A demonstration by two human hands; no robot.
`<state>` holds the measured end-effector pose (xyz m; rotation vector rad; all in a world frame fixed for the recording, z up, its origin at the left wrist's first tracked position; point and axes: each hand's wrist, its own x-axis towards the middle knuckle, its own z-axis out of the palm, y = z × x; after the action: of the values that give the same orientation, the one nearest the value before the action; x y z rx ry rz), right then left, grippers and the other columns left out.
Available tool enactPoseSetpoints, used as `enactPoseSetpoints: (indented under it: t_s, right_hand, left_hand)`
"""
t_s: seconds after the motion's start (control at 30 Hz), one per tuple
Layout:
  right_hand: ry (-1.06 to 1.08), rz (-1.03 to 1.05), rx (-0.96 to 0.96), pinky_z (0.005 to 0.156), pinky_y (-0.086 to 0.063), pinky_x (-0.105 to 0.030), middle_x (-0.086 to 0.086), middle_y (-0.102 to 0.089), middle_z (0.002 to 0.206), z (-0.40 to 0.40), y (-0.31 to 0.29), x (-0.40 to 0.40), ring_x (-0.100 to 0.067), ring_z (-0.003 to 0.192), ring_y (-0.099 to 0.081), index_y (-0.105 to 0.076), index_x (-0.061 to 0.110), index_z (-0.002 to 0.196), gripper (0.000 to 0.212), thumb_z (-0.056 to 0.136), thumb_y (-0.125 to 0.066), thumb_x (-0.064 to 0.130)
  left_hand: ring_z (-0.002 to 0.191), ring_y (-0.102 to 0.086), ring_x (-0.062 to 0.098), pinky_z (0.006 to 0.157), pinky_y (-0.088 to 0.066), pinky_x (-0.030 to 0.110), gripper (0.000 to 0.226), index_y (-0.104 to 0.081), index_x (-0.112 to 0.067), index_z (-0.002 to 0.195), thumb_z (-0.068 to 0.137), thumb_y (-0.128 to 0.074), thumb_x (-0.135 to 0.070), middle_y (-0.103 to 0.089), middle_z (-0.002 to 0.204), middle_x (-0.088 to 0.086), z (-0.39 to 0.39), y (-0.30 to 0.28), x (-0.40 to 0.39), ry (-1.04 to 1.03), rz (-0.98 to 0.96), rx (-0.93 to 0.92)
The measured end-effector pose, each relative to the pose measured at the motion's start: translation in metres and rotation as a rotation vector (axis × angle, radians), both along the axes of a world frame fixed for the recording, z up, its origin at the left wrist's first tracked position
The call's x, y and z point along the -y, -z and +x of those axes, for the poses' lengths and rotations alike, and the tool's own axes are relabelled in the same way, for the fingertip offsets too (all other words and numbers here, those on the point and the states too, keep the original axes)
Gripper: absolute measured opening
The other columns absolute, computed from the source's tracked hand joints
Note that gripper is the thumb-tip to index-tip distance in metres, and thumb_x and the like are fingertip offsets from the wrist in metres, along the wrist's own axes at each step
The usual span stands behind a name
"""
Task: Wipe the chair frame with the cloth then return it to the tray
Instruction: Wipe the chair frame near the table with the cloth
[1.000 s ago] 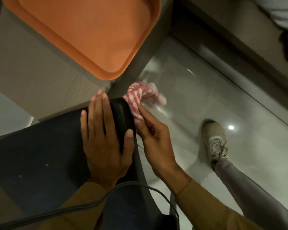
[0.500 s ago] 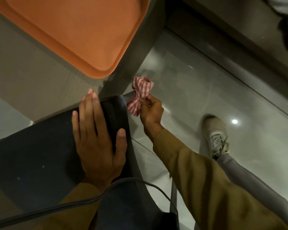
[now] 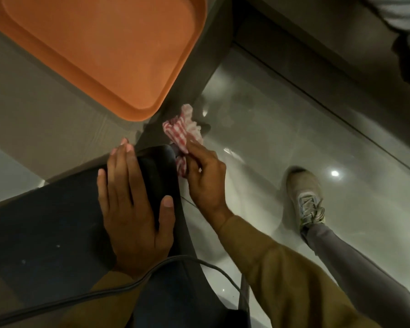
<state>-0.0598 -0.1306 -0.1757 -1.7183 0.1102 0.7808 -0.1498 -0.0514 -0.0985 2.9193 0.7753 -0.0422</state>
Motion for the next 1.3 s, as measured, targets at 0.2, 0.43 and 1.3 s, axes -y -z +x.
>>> enactPoseSetpoints:
  t_s: [0.2, 0.43, 1.3]
  right_hand:
    - [-0.082, 0.057, 0.175, 0.105, -0.044, -0.013, -0.016, -0.066, 0.126, -0.031, -0.018, 0.027, -0.025, 0.119, -0.063, -0.072, -0.003, 0.120, 0.025, 0.099, -0.061, -0.002]
    - [-0.131, -0.001, 0.237, 0.100, -0.060, -0.045, -0.013, -0.069, 0.121, 0.023, -0.011, 0.001, -0.032, 0.117, -0.068, -0.062, 0.021, 0.114, 0.016, 0.100, -0.067, 0.028]
    - [-0.399, 0.074, -0.184, 0.117, -0.036, -0.008, -0.013, -0.047, 0.159, 0.061, 0.043, -0.003, -0.017, 0.141, -0.052, -0.045, 0.005, 0.154, 0.059, 0.099, -0.044, -0.015]
  left_hand:
    - [0.168, -0.025, 0.035, 0.140, -0.010, 0.046, 0.079, -0.024, 0.000, 0.169, 0.103, -0.034, -0.041, -0.029, 0.177, 0.020, 0.005, -0.005, 0.003, -0.020, -0.020, -0.010]
    - [0.166, -0.028, 0.037, 0.140, -0.011, 0.047, 0.078, -0.025, 0.001, 0.168, 0.103, -0.033, -0.041, -0.032, 0.176, 0.022, 0.005, -0.005, 0.002, -0.025, -0.004, -0.029]
    - [0.165, -0.028, 0.038, 0.140, -0.012, 0.047, 0.081, -0.022, 0.000, 0.169, 0.110, -0.015, -0.056, -0.031, 0.175, 0.024, 0.007, -0.009, 0.004, -0.022, -0.005, -0.050]
